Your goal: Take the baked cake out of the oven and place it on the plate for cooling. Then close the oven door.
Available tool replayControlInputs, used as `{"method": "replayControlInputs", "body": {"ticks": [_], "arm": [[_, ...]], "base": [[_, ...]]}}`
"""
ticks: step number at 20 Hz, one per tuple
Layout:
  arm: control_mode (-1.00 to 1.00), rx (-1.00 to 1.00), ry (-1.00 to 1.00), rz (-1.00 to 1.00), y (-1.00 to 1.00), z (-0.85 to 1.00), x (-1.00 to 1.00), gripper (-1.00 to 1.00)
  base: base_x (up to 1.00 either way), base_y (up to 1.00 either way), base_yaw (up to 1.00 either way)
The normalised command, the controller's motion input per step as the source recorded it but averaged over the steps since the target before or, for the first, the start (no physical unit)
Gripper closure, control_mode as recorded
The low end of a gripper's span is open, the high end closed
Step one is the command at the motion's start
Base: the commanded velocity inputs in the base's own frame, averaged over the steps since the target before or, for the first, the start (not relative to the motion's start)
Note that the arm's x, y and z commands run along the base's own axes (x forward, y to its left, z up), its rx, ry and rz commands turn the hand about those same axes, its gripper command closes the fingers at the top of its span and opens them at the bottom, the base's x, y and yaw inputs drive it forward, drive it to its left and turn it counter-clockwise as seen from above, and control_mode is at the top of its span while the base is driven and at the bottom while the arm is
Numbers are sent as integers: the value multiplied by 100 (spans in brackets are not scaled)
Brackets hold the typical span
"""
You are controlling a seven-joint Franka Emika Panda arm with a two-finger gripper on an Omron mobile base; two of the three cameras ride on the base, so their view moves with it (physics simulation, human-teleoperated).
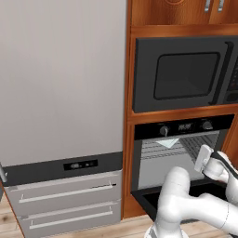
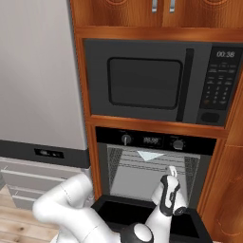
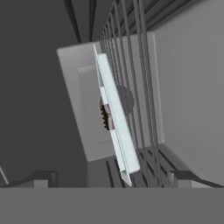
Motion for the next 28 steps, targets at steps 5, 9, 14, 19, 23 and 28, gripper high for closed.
{"method": "replayControlInputs", "body": {"ticks": [5,9,14,19,23,28], "arm": [[-100,0,-1,0,0,-18,14,-100],[-100,0,0,0,0,-31,18,-100],[-100,0,-1,0,0,-45,8,-100],[-100,0,-4,0,0,-40,8,-100],[-100,0,-7,0,0,-30,13,-100],[-100,0,-5,0,0,-38,12,-100]], "base": [[0,0,0],[0,0,0],[0,0,0],[0,0,0],[0,0,0],[0,0,0]]}}
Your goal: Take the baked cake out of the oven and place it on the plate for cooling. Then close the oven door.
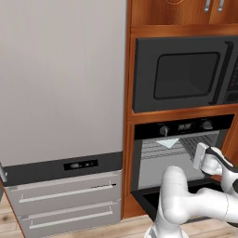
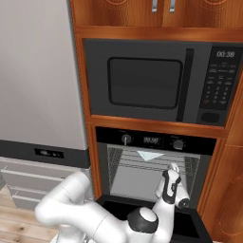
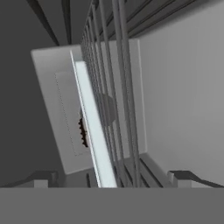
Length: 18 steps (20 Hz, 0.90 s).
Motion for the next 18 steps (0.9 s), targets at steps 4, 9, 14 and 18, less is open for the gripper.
{"method": "replayControlInputs", "body": {"ticks": [4,9,14,18], "arm": [[-100,0,-4,0,0,-39,10,-100],[-100,0,-4,0,0,-33,16,-100],[-100,0,-5,0,0,-32,20,-100],[-100,1,-4,0,0,-30,15,-100]], "base": [[0,0,0],[0,0,0],[0,0,0],[0,0,0]]}}
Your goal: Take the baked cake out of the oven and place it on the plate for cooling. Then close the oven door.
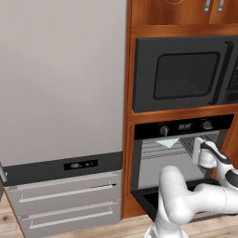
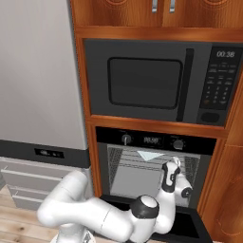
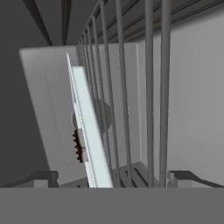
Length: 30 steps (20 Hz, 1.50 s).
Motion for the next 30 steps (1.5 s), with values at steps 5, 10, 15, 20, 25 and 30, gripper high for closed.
{"method": "replayControlInputs", "body": {"ticks": [5,10,15,20,25,30], "arm": [[-100,0,-2,0,0,-24,6,-100],[-100,0,-1,0,0,-19,3,-100],[-100,0,-2,0,0,-18,6,-100],[-100,1,-3,0,-1,-25,4,-100],[-100,0,-5,0,-1,-32,2,-100],[-100,0,-3,0,0,-38,0,-100]], "base": [[0,0,0],[0,0,0],[0,0,0],[0,0,0],[0,0,0],[0,0,0]]}}
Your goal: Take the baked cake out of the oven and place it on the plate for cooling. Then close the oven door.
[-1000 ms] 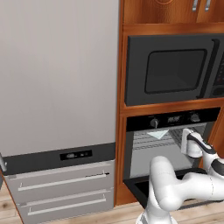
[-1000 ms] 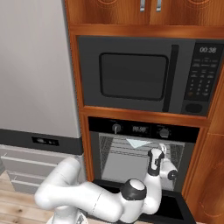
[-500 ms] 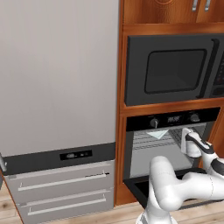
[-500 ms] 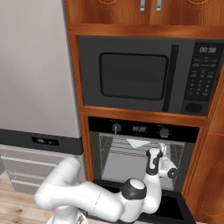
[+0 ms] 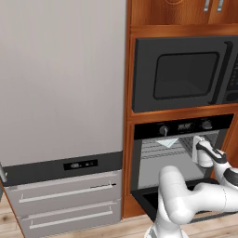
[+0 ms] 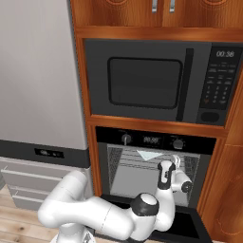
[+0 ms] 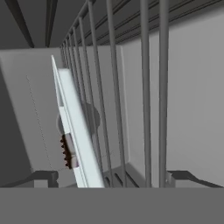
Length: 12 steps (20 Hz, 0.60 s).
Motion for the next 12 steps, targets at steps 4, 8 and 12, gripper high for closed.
{"method": "replayControlInputs", "body": {"ticks": [4,8,12], "arm": [[-100,0,-2,0,0,-38,0,-100],[-100,0,0,0,0,-44,0,-100],[-100,0,0,0,0,-62,0,-100]], "base": [[0,0,0],[0,0,0],[0,0,0]]}}
